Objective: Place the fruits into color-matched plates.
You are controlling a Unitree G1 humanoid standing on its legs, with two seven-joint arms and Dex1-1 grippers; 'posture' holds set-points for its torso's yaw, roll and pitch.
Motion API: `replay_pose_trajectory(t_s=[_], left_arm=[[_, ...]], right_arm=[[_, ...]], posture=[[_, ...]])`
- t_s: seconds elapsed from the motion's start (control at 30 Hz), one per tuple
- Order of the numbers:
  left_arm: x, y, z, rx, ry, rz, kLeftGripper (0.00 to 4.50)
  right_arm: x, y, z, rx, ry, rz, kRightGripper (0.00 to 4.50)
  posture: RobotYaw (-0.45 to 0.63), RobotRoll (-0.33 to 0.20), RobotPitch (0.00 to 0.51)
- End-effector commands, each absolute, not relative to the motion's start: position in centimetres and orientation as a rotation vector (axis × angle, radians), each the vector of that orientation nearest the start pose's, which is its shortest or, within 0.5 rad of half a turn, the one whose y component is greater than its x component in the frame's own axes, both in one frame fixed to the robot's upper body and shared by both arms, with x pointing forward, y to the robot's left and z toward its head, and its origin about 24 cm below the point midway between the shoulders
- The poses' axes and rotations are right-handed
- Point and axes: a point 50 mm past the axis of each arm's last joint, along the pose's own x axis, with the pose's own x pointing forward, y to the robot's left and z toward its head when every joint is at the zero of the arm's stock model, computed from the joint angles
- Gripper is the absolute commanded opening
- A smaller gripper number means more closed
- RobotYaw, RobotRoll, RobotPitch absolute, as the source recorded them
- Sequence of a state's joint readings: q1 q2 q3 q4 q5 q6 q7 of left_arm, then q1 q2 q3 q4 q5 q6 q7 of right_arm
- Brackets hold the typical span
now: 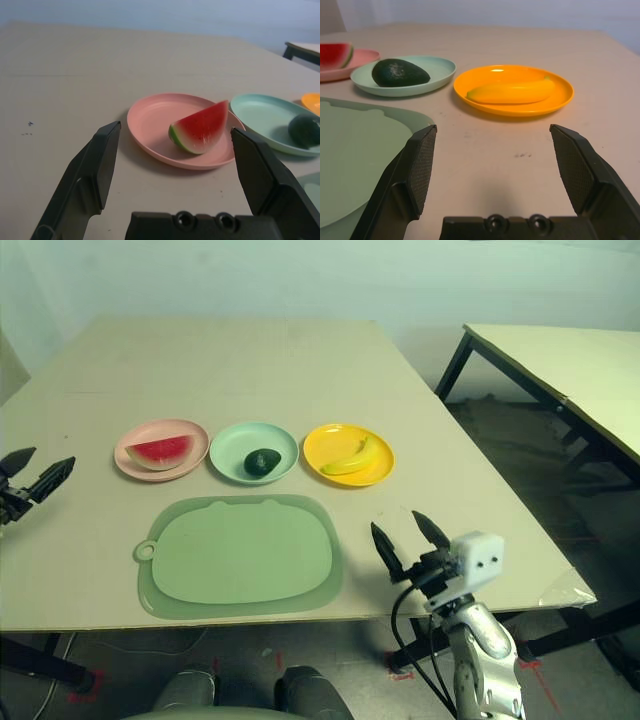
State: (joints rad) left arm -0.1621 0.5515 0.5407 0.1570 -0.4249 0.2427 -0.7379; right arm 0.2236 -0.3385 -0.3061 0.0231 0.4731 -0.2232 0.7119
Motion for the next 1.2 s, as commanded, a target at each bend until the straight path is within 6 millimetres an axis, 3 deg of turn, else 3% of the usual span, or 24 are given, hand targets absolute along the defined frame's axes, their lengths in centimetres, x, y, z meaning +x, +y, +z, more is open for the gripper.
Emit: replay_pose_trajectory(t_s=[0.03,0.2,0.33,0.47,0.87,1.2], left_arm=[[25.1,32.3,9.7,-0.039,0.015,-0.232,4.45],[24.9,31.2,7.1,-0.043,0.071,-0.229,4.45],[23.4,30.6,4.2,0.011,0.171,-0.206,4.45],[22.6,30.2,3.0,0.033,0.188,-0.182,4.45],[22.0,30.7,3.8,0.036,0.132,-0.076,4.45],[20.8,30.8,5.1,0.053,0.100,-0.043,4.45]], right_arm=[[18.6,-27.3,5.2,0.048,-0.122,0.316,4.50],[18.3,-27.8,4.7,0.000,-0.094,0.323,4.50],[18.1,-28.2,4.0,-0.025,-0.070,0.256,4.50],[18.6,-28.4,3.9,-0.060,-0.079,0.215,4.50],[19.1,-27.2,4.4,-0.222,-0.161,0.244,4.50],[20.2,-25.1,4.6,-0.212,-0.230,0.239,4.50]], posture=[[0.03,0.000,0.058],[0.03,0.000,0.058],[0.03,0.000,0.062],[0.04,0.000,0.065],[0.07,0.000,0.076],[0.16,0.000,0.086]])
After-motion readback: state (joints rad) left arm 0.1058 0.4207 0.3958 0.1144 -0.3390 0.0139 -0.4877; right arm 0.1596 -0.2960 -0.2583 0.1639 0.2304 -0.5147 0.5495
